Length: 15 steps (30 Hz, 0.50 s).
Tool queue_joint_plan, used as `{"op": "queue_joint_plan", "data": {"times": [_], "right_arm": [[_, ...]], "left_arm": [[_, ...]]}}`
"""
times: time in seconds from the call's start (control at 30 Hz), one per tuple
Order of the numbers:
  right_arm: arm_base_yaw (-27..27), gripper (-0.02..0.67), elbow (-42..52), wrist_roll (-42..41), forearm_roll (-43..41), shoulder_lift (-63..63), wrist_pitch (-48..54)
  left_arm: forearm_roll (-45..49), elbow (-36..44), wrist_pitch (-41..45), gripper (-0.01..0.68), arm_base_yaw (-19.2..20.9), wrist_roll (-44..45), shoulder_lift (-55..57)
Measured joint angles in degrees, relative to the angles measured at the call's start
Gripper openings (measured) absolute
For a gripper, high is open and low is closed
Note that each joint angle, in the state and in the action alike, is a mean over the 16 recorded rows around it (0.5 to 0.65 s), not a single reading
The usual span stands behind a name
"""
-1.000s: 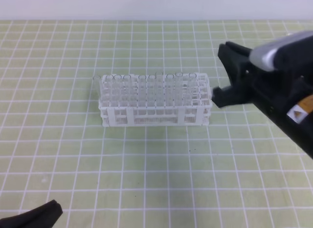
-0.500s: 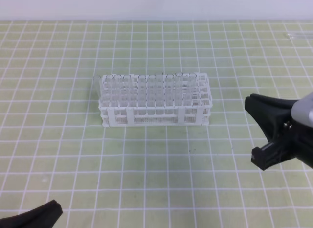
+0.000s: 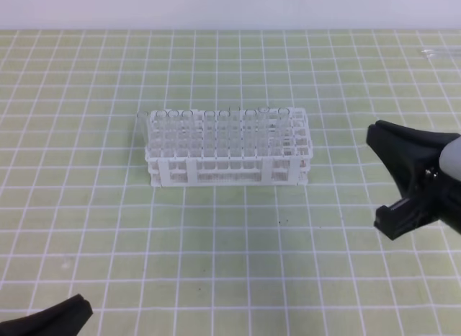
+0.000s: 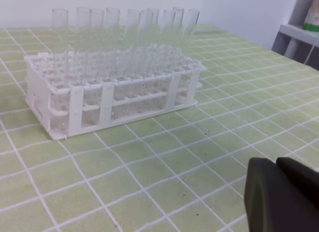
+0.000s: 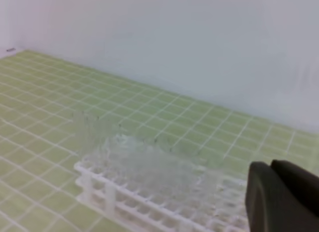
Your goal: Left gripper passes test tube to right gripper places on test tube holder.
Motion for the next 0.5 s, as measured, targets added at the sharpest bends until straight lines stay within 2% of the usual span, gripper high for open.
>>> {"op": "queue_joint_plan", "data": {"times": [0.2,0.5], "right_arm": [[-7.3,-0.015,2.2,-1.1,0.1,-6.6,3.9],[-25.6,-0.015,12.8,-1.3,0.9,-27.5,11.1]], "left_arm": [[-0.4,-0.2,0.1,0.0,0.0,0.0,-0.1],[-0.1,-0.1,0.3,-0.002,0.0,-0.1,0.0]]}}
